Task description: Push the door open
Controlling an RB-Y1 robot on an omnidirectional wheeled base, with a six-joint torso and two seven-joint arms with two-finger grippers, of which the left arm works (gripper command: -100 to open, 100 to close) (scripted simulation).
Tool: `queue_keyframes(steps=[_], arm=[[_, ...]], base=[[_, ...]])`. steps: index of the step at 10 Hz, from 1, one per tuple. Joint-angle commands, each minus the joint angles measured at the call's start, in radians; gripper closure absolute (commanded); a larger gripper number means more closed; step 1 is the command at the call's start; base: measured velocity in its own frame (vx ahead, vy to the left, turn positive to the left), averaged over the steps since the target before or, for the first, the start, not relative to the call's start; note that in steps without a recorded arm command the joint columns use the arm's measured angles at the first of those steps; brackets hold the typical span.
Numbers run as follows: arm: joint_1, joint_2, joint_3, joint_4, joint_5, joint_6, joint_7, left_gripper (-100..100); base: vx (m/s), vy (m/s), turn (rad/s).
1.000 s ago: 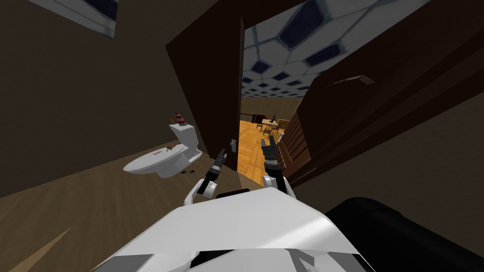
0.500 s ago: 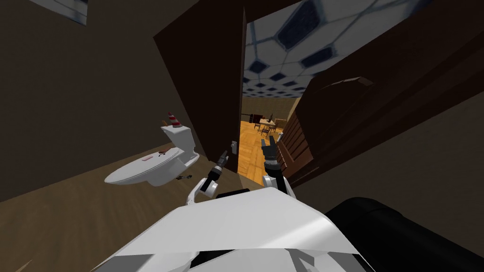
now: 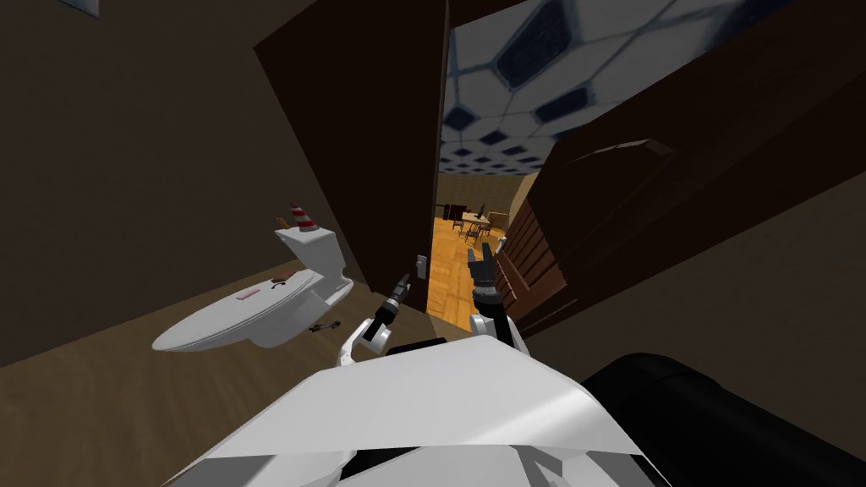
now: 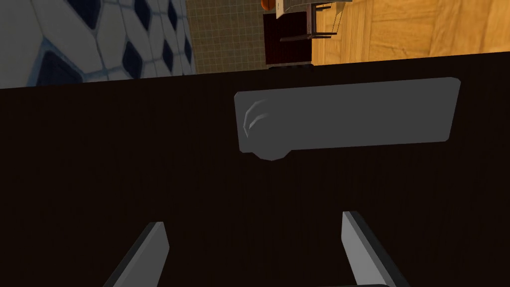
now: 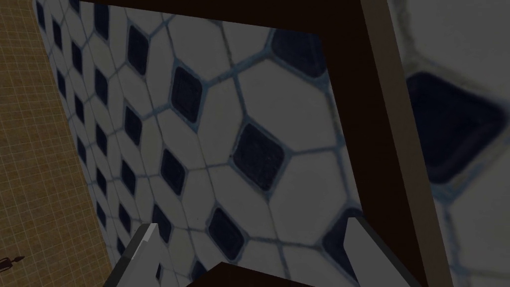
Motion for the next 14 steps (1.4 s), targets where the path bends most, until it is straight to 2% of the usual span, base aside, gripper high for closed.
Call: queue_keyframes(steps=[1,9,10,11,14], arm=[[0.000,0.000,0.000,0.000,0.000,0.000,0.000,-100],[-0.043,-0.044,0.034,0.085,0.004,-0.019,-0.019,-100],[-0.040,-0.042,0.032,0.079,0.004,-0.018,-0.018,-100],[-0.040,-0.042,0.032,0.079,0.004,-0.018,-0.018,100],[-0.040,-0.042,0.032,0.079,0.004,-0.018,-0.018,100]], base=[[0.044,0.053,-0.023],[0.177,-0.087,-0.040],[0.093,-0.035,-0.004],[-0.012,0.002,0.010],[-0.027,0.012,-0.004]])
